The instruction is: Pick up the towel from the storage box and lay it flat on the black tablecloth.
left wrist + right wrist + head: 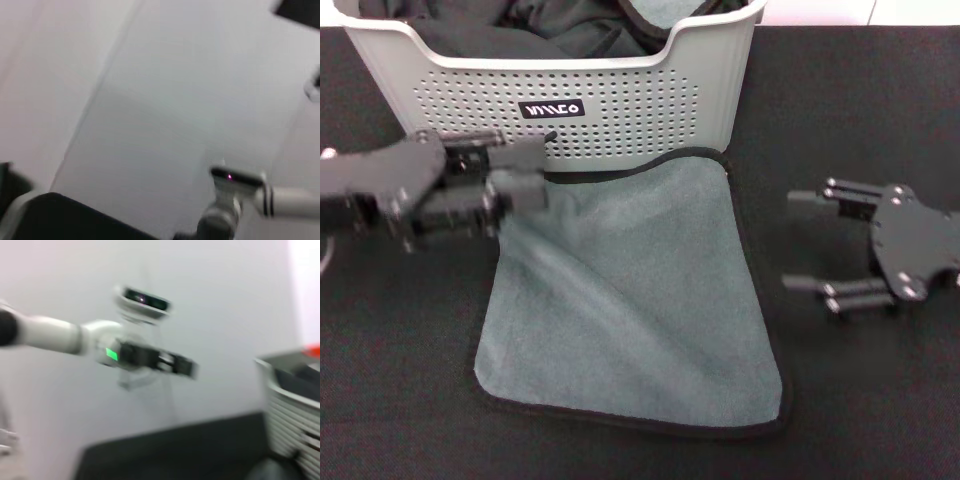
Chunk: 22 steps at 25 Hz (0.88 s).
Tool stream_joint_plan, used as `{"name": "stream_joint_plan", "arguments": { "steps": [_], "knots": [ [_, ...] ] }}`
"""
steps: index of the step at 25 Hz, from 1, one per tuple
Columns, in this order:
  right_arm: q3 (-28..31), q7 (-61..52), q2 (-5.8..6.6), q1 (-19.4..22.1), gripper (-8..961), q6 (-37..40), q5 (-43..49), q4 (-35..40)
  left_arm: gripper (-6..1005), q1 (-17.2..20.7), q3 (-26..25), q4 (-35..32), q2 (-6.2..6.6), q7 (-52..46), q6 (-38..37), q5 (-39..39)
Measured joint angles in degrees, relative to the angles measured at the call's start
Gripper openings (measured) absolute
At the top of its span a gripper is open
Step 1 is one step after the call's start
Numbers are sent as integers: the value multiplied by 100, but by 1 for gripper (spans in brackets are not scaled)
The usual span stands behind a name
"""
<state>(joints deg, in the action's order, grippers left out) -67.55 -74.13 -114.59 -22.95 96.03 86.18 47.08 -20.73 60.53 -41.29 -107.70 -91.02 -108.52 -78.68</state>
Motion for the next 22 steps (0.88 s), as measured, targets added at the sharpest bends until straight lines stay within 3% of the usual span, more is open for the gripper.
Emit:
{"name": "stream_joint_plan", "arguments": {
  "steps": [4,8,22],
  "knots": [
    [455,-38,-67,128,887,1076,-114,175,601,169,-6,-692,-207,966,-90,-379],
    [598,-150,-93,128,887,1513,-409,71,601,127,-14,-754,-240,1133,-236,-477],
    [-505,-26,-164,-336,886,556,-482,-176,601,246,-53,-726,-248,1352,-420,-346]
  ]
}}
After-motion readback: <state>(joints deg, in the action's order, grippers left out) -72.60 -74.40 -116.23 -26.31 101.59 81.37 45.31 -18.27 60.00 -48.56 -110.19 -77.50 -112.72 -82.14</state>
